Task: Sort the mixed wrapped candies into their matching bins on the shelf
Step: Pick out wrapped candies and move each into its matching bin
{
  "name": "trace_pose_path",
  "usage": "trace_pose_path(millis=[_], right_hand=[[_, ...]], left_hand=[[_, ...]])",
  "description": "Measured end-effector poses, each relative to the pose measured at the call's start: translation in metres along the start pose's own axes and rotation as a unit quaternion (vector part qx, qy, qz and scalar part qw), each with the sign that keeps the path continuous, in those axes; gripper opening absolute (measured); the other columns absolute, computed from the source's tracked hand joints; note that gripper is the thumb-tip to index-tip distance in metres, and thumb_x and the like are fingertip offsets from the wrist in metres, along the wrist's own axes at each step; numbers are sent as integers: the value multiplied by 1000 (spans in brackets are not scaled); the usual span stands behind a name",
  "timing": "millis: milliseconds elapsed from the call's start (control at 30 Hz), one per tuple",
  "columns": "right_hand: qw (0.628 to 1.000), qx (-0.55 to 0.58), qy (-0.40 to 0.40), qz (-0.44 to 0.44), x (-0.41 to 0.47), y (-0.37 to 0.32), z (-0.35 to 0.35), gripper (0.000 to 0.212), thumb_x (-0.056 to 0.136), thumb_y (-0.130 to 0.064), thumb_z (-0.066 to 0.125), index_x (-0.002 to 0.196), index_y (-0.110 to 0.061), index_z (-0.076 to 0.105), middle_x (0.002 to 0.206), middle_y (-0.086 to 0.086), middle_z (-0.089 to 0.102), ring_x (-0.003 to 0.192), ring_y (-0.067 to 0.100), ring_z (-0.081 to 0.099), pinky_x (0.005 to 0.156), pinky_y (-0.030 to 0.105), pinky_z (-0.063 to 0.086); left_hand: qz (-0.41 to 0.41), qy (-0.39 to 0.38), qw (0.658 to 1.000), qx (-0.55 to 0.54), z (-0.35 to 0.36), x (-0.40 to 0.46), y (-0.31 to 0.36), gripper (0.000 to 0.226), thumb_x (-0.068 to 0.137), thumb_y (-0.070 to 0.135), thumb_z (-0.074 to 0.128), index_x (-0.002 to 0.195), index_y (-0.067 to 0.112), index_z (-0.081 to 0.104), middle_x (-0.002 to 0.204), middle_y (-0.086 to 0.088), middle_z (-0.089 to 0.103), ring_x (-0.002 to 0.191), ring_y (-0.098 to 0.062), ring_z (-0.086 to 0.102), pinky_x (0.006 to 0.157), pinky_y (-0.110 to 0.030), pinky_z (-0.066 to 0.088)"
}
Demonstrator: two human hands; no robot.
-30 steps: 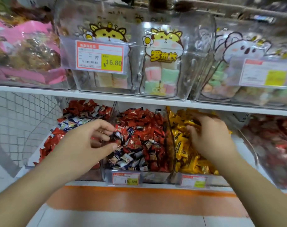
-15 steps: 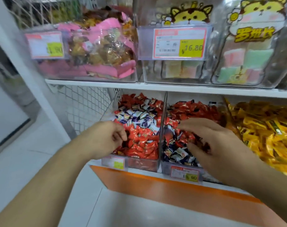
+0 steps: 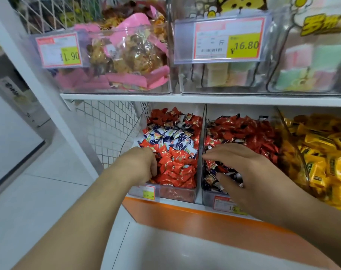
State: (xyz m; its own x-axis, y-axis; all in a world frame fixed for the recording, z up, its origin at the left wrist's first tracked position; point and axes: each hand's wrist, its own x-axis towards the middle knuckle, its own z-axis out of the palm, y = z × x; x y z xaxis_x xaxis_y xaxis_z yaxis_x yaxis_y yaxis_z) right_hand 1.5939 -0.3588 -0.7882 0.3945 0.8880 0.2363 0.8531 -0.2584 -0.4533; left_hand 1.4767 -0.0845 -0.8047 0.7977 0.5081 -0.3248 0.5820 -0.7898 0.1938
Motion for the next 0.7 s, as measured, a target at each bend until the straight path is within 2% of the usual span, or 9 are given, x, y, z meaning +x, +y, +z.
trace_pose_path(millis=[167,300,433,567,700], right_hand=[[1000,-3,5,8,-6,2,-8,50,97,-19,66,142,-37,57,141,-26,51,137,-10,35,109,0,18],[1000,-6,10,12,-11,3,-13,48,98,-23,66,142,-38,57,142,-26,51,138,-8,34,107,0,18],[1000,-6,8,13,-13,5,-16,49,98,-24,66,144,-38,55,143,-26,50,136,-12,30,105,-2,15],[1000,-13,6,17,-13,6,-16,51,98,-23,67,145,-38,54,144,-24,50,139,-6,33,105,0,15],[1000,-21,4,22,-12,5,-15,51,97,-22,67,144,-38,55,144,-22,51,138,-5,35,104,-1,16]], left_hand=[[-35,42,998,31,6,5,5,39,80,-2,71,68,35,76,85,6,72,76,-18,70,69,-28,59],[-28,52,998,33,5,1,4,41,78,0,69,60,37,70,77,12,72,78,-12,70,76,-32,62],[-15,65,998,10,1,-7,4,32,77,8,69,66,38,69,78,10,74,78,-8,70,75,-31,61],[-4,130,991,-40,-10,-20,7,28,82,8,59,76,33,70,68,17,72,67,3,66,65,-22,56],[18,179,979,-95,-19,-30,11,25,89,11,60,83,32,71,77,16,73,73,1,67,60,-14,48]])
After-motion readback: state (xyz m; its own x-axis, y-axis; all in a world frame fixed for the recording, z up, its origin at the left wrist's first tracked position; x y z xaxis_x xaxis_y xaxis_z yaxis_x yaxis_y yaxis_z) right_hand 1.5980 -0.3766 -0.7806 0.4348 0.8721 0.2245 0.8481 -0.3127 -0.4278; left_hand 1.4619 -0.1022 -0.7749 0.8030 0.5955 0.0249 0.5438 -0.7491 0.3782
